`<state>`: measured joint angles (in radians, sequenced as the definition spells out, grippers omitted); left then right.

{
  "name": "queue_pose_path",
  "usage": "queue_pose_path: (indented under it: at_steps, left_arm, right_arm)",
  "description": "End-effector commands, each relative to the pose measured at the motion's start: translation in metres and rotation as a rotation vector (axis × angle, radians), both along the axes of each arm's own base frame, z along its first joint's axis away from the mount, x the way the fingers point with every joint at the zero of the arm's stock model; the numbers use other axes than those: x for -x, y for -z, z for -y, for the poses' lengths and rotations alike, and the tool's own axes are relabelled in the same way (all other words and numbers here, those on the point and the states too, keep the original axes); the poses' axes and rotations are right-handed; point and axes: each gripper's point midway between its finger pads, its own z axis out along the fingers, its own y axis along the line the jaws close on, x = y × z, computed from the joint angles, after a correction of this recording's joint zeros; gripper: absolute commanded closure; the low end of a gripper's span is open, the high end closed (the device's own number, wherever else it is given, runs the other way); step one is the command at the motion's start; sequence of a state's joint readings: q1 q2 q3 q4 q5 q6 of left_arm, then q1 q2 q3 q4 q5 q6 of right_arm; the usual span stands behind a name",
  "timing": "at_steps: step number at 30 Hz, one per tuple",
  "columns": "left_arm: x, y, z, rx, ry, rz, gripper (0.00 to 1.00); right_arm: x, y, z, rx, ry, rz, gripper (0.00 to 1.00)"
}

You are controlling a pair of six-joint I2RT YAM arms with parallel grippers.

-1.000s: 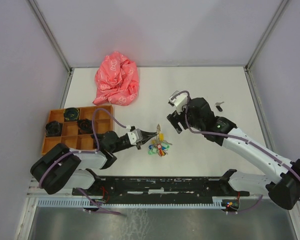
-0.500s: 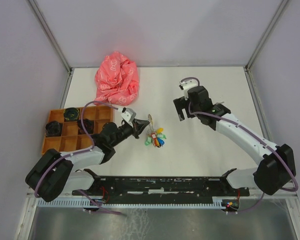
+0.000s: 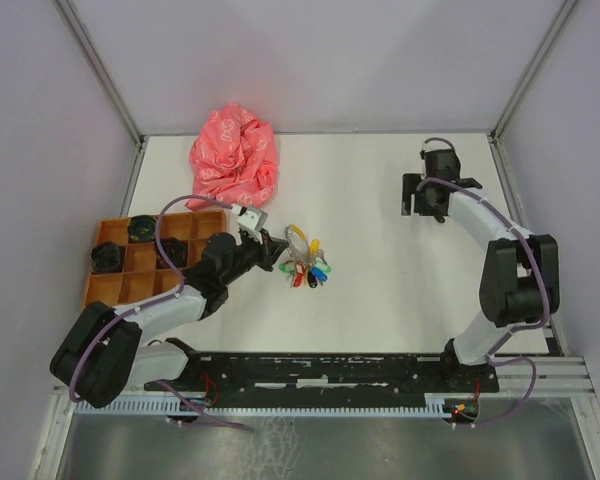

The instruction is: Put the keys on the keyring

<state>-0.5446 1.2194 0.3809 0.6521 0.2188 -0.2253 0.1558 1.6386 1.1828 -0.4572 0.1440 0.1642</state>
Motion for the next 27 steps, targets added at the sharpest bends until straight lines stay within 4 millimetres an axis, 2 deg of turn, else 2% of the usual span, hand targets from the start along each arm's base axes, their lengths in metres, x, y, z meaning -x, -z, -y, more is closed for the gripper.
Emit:
queue_pose_path:
  at_steps: [1,7,14,19,22,27]
  left_arm:
    - [-0.003,-0.016,0.003,-0.015,0.008,0.026,0.97]
    - [-0.002,-0.016,0.006,-0.04,0.018,0.014,0.97]
    - [0.0,-0.015,0.008,-0.058,0.041,0.02,0.97]
    - [0.003,-0.017,0.01,-0.059,0.066,0.027,0.97]
    - [0.003,-0.018,0.01,-0.058,0.068,0.033,0.97]
    - [0.006,-0.023,0.01,-0.053,0.072,0.048,0.97]
  right_arm:
    - [-0.033,-0.005,0.023,-0.132,0.105,0.025,0.15]
    - [-0.056,0.016,0.062,-0.143,0.175,-0.032,0.18]
    - [-0.067,0.048,0.076,-0.171,0.184,-0.115,0.25]
    - [-0.057,0.071,0.08,-0.175,0.189,-0.203,0.36]
    - [-0.047,0.078,0.079,-0.177,0.187,-0.244,0.43]
    - [-0.022,0.08,0.074,-0.183,0.192,-0.286,0.64]
